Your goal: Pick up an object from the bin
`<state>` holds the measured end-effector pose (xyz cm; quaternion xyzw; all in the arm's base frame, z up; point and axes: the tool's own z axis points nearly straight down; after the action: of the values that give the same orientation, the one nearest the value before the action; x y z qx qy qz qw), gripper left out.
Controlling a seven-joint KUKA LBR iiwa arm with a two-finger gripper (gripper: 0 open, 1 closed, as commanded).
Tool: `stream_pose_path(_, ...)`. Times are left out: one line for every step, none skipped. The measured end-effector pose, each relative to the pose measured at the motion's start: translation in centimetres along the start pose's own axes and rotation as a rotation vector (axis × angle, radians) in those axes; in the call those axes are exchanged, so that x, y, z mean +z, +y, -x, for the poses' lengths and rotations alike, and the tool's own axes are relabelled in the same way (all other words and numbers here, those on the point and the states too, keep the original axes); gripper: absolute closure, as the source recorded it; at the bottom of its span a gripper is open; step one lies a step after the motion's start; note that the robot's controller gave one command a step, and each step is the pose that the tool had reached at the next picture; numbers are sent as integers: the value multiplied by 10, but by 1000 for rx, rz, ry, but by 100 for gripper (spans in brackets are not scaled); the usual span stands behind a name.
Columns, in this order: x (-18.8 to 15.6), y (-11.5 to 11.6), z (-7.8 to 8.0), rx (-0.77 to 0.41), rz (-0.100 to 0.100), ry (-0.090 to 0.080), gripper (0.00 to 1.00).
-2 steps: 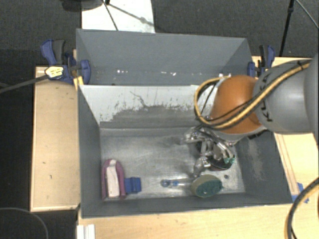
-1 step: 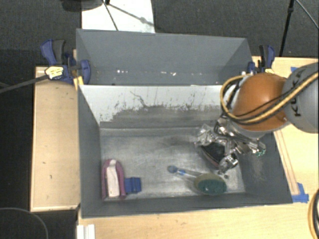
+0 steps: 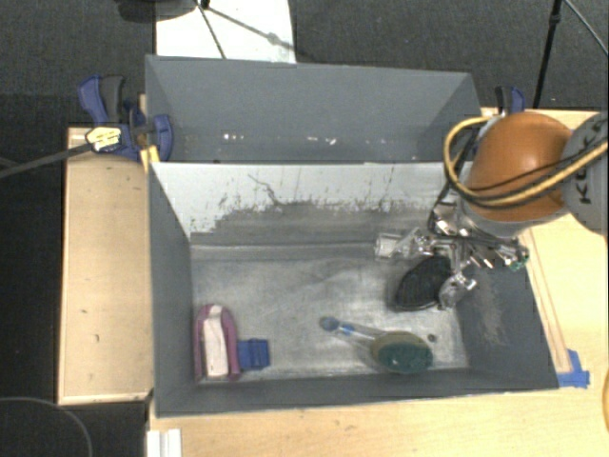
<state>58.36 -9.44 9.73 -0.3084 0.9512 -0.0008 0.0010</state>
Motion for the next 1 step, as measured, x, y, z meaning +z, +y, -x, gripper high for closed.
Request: stream_pose_path(-18, 34, 11, -339, 2, -1, 0)
